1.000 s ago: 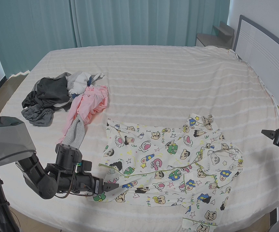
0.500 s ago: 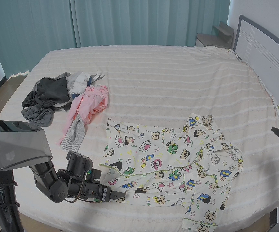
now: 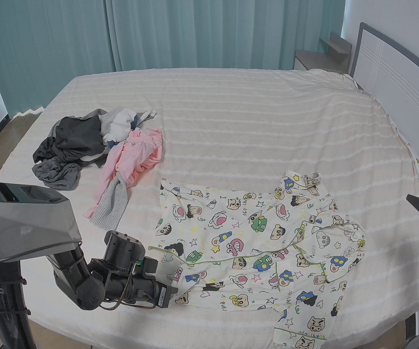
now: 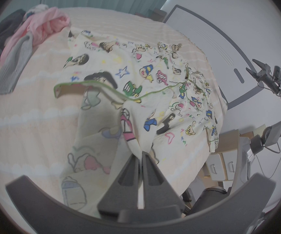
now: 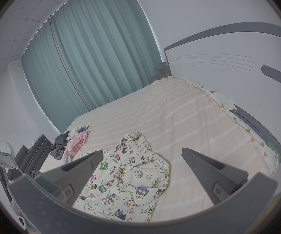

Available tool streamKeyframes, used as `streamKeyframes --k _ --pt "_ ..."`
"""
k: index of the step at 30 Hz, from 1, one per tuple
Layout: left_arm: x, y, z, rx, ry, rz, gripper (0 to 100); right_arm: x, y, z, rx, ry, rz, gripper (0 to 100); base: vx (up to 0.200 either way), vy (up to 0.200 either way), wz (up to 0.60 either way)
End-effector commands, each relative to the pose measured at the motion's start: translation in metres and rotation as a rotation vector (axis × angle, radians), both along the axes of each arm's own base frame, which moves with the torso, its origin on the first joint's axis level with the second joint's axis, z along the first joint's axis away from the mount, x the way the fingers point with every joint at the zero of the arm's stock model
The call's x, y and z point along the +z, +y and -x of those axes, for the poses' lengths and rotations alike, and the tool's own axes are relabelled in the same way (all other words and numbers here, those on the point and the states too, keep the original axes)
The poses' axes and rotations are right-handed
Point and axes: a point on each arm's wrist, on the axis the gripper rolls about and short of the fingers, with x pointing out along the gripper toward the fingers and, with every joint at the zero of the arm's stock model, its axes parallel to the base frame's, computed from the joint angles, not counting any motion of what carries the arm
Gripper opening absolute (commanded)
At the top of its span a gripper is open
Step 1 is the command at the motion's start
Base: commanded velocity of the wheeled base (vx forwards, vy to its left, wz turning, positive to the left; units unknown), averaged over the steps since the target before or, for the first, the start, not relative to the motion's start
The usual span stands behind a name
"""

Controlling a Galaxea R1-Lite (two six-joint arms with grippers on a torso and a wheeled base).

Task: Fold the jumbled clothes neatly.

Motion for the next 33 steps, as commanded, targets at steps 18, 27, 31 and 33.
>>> streamKeyframes --k 18,27,31,33 --pt "-0.005 -0.048 0.017 -0.059 -0.19 -0.01 0 -0.004 0.006 0.0 0.029 0.012 -0.005 100 0.0 0.0 0.0" --pt "-0.012 -0.049 0.015 -0.047 -0.202 -0.005 0 -0.005 0.008 0.0 0.043 0.019 -0.007 100 0.0 0.0 0.0" --pt "-0.009 -0.049 0.013 -0.039 -0.218 0.003 0 -0.006 0.008 0.0 0.043 0.02 -0.008 100 0.0 0.0 0.0" --pt "-0.007 -0.048 0.009 -0.023 -0.236 0.018 0 -0.006 0.008 0.0 0.043 0.021 -0.008 100 0.0 0.0 0.0"
